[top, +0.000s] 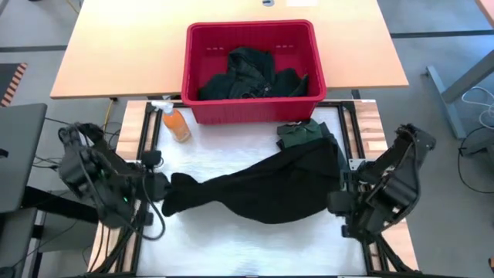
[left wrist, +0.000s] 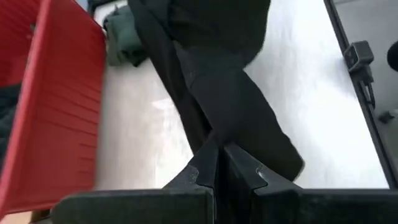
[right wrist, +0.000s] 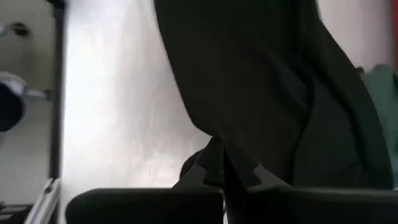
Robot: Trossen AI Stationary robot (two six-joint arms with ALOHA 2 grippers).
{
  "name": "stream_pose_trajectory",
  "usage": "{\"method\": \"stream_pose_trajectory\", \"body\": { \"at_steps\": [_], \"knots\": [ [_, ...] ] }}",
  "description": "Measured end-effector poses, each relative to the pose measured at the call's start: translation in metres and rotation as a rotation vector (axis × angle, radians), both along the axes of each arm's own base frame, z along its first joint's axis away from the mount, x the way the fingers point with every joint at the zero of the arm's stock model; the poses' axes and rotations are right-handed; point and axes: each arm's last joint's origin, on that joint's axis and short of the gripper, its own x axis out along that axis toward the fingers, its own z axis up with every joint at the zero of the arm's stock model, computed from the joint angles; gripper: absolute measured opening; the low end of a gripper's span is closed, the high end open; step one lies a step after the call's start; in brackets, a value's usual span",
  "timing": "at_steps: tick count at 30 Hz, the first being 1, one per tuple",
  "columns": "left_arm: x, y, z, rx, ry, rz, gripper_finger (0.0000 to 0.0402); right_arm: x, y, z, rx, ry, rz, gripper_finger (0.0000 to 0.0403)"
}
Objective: Fold laundry
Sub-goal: Fold the black shirt
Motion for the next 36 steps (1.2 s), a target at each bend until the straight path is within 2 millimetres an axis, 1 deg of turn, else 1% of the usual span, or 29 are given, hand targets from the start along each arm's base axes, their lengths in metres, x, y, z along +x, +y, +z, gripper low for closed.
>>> {"method": "stream_pose_trajectory", "body": {
  "at_steps": [3, 5, 7, 10, 12, 14, 16, 18, 21, 25, 28, 32, 34, 36],
  "knots": [
    [-0.009, 0.014, 0.008, -0.043, -0.005, -0.015, 0.0, -0.001, -0.012, 0.02, 0.038, -0.052, 0.017, 0.0011],
    [-0.015, 0.019, 0.01, -0.096, 0.015, -0.04, 0.0, -0.004, -0.02, 0.035, 0.075, -0.099, 0.015, 0.0011],
    [-0.02, 0.02, 0.013, -0.159, 0.01, -0.048, 0.0, -0.009, -0.025, 0.049, 0.101, -0.145, 0.037, 0.0011],
    [-0.029, 0.015, 0.021, -0.28, -0.027, -0.106, 0.0, -0.019, -0.021, 0.063, 0.166, -0.185, 0.064, 0.0011],
    [-0.035, 0.009, 0.021, -0.333, 0.003, -0.129, 0.0, -0.026, -0.016, 0.066, 0.22, -0.18, 0.07, 0.0011],
    [-0.039, 0.002, 0.016, -0.359, 0.067, -0.123, 0.0, -0.033, -0.008, 0.064, 0.254, -0.152, 0.064, 0.0011],
    [-0.042, -0.002, 0.011, -0.363, 0.121, -0.086, 0.0, -0.04, 0.004, 0.059, 0.293, -0.119, 0.039, 0.0011],
    [-0.045, -0.009, 0.008, -0.405, 0.143, -0.061, 0.0, -0.046, 0.016, 0.051, 0.313, -0.089, -0.002, 0.0011],
    [-0.043, -0.032, -0.001, -0.481, 0.18, -0.078, 0.0, -0.057, 0.04, 0.038, 0.338, -0.041, -0.056, 0.0011],
    [-0.03, -0.076, -0.024, -0.485, 0.18, -0.159, 0.0, -0.07, 0.079, 0.015, 0.322, -0.001, -0.131, 0.0011],
    [-0.015, -0.116, -0.053, -0.474, 0.201, -0.227, 0.0, -0.073, 0.105, -0.006, 0.279, 0.016, -0.182, 0.0011],
    [0.006, -0.163, -0.1, -0.464, 0.306, -0.297, 0.0, -0.067, 0.134, -0.035, 0.221, 0.027, -0.22, 0.0011],
    [0.013, -0.18, -0.119, -0.482, 0.37, -0.289, 0.0, -0.062, 0.143, -0.044, 0.221, 0.03, -0.228, 0.0011],
    [0.02, -0.192, -0.134, -0.513, 0.43, -0.264, 0.0, -0.057, 0.147, -0.05, 0.218, 0.061, -0.247, 0.0011]
  ]
}}
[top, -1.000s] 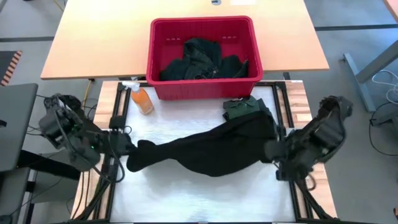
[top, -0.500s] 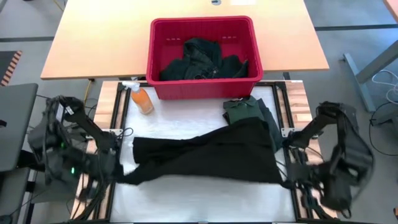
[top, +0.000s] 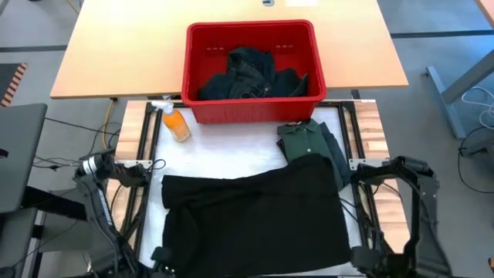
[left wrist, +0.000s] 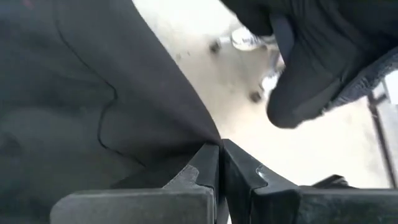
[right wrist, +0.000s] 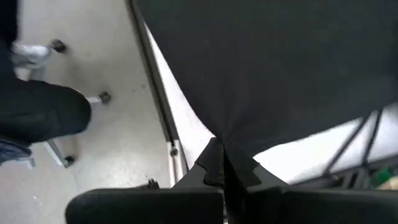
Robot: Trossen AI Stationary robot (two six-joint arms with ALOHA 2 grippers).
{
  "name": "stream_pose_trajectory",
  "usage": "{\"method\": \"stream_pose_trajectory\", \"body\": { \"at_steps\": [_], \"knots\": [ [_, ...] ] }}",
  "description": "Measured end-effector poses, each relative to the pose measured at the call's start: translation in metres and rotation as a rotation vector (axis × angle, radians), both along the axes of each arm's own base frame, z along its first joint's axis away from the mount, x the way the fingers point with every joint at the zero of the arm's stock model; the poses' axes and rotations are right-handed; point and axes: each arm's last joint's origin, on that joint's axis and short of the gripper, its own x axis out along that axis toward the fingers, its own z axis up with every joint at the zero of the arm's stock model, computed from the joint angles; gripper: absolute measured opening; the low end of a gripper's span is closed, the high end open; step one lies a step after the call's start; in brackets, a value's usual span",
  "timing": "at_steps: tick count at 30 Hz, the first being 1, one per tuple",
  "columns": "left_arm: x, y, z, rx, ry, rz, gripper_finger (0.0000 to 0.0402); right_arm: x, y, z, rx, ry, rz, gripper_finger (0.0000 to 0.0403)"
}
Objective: Fold laundry
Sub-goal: Fold the black shirt
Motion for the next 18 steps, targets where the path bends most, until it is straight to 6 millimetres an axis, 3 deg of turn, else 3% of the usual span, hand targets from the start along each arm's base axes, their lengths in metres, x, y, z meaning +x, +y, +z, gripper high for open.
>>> {"method": "stream_pose_trajectory", "body": {
  "at_steps": [4, 10, 14, 18],
  "knots": [
    [0.005, -0.004, -0.008, -0.026, 0.068, 0.036, 0.0, 0.013, -0.008, -0.002, -0.02, 0.091, -0.044, 0.0011],
    [0.012, 0.023, 0.002, 0.145, -0.064, 0.11, 0.0, 0.062, -0.042, 0.002, -0.148, 0.027, -0.016, 0.0011],
    [0.02, 0.052, -0.002, 0.347, -0.026, 0.205, 0.0, 0.102, -0.075, -0.017, -0.228, 0.135, -0.047, 0.0011],
    [0.024, 0.075, -0.005, 0.499, 0.069, 0.26, 0.0, 0.12, -0.109, -0.041, -0.266, 0.305, -0.041, 0.0011]
  ]
}}
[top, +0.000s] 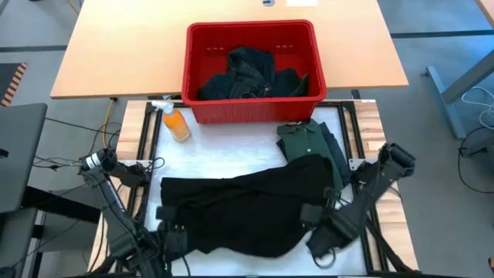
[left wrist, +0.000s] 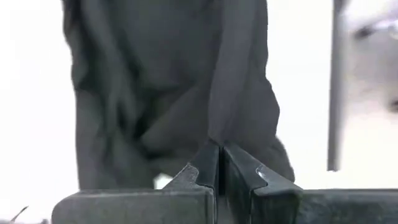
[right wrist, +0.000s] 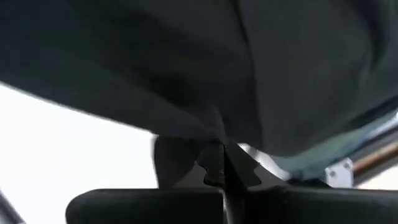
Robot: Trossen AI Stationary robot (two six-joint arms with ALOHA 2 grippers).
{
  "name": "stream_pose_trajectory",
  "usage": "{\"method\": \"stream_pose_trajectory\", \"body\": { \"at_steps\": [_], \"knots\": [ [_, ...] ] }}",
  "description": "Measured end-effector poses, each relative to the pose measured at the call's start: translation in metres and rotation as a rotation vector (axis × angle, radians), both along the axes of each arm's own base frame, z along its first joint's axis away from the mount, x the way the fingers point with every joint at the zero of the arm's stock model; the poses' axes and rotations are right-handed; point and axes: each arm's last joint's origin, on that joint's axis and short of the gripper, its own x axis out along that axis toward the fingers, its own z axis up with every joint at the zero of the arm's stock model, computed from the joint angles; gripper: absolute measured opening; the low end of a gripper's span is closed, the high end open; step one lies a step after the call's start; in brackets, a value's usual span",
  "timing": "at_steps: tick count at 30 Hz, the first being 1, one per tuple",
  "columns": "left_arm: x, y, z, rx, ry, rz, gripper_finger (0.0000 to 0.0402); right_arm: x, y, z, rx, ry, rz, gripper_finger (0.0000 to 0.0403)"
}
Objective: Fold laundry
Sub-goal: Fold the black shirt
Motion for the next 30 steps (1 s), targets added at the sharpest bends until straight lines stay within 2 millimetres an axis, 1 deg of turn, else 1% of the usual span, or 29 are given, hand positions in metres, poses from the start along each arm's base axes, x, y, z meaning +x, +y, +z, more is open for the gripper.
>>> {"method": "stream_pose_trajectory", "body": {
  "at_steps": [2, 4, 10, 15, 18, 21, 26, 28, 30],
  "knots": [
    [0.0, 0.009, 0.0, 0.055, 0.043, 0.028, 0.0, 0.0, -0.016, -0.006, 0.005, 0.062, -0.005, 0.0011],
    [0.0, 0.016, 0.0, 0.104, 0.078, 0.042, 0.0, -0.006, -0.029, -0.006, 0.015, 0.082, -0.008, 0.0011],
    [0.01, 0.027, 0.001, 0.153, 0.061, -0.001, 0.0, -0.037, -0.067, 0.015, 0.062, -0.008, -0.082, 0.0012],
    [0.018, 0.049, -0.016, 0.198, 0.14, 0.036, 0.0, -0.059, -0.106, 0.015, 0.063, -0.052, -0.132, 0.0012],
    [0.02, 0.063, -0.026, 0.215, 0.198, 0.056, 0.0, -0.068, -0.128, 0.012, 0.038, -0.069, -0.159, 0.0012],
    [0.021, 0.076, -0.034, 0.229, 0.226, 0.083, 0.0, -0.07, -0.147, 0.007, 0.021, -0.054, -0.179, 0.0012],
    [0.028, 0.088, -0.043, 0.244, 0.253, 0.105, 0.0, -0.064, -0.167, -0.009, -0.007, 0.039, -0.175, 0.0014],
    [0.031, 0.091, -0.047, 0.244, 0.254, 0.111, 0.0, -0.059, -0.172, -0.013, -0.014, 0.075, -0.18, 0.0024],
    [0.032, 0.094, -0.049, 0.254, 0.252, 0.12, 0.0, -0.054, -0.177, -0.017, -0.022, 0.106, -0.193, 0.0042]
  ]
}}
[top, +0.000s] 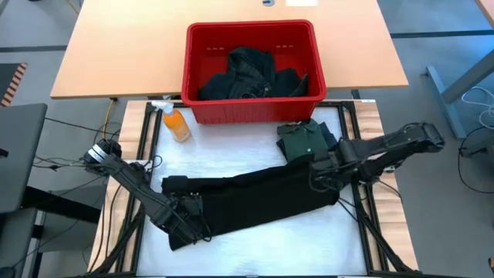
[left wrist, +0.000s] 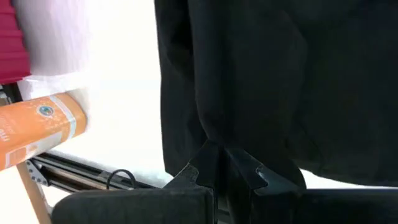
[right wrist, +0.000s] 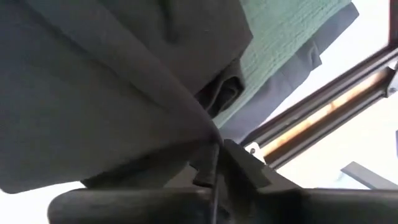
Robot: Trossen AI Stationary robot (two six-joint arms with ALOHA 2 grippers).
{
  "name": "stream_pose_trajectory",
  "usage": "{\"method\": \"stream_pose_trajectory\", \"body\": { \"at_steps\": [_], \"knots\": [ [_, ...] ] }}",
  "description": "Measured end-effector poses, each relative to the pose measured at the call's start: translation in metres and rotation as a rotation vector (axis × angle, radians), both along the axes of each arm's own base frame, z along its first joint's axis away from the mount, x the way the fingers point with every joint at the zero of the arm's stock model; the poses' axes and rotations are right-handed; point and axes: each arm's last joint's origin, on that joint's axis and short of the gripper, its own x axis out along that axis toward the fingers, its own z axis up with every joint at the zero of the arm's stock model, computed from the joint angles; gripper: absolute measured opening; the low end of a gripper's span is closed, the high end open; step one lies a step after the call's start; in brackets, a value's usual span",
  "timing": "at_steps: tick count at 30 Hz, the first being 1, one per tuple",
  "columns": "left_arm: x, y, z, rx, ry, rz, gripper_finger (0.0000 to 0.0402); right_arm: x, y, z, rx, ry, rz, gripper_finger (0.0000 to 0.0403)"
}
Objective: Fold laundry
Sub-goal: Fold the black shirt
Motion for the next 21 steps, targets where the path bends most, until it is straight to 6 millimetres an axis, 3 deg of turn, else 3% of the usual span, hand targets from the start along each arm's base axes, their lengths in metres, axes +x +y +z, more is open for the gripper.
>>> {"method": "stream_pose_trajectory", "body": {
  "at_steps": [9, 14, 17, 21],
  "knots": [
    [-0.002, 0.004, 0.001, 0.037, 0.04, -0.028, 0.007, 0.009, -0.008, -0.007, 0.011, 0.099, 0.04, 0.015],
    [-0.004, 0.006, 0.014, 0.013, -0.007, -0.043, 0.0112, 0.014, -0.005, 0.009, 0.066, 0.026, 0.017, 0.0179],
    [-0.007, -0.007, 0.021, -0.111, -0.115, -0.05, 0.0124, 0.016, 0.005, 0.022, 0.112, -0.039, -0.015, 0.018],
    [-0.023, -0.045, 0.018, -0.286, -0.19, -0.163, 0.0127, 0.013, 0.034, 0.028, 0.153, -0.105, 0.012, 0.0173]
  ]
}}
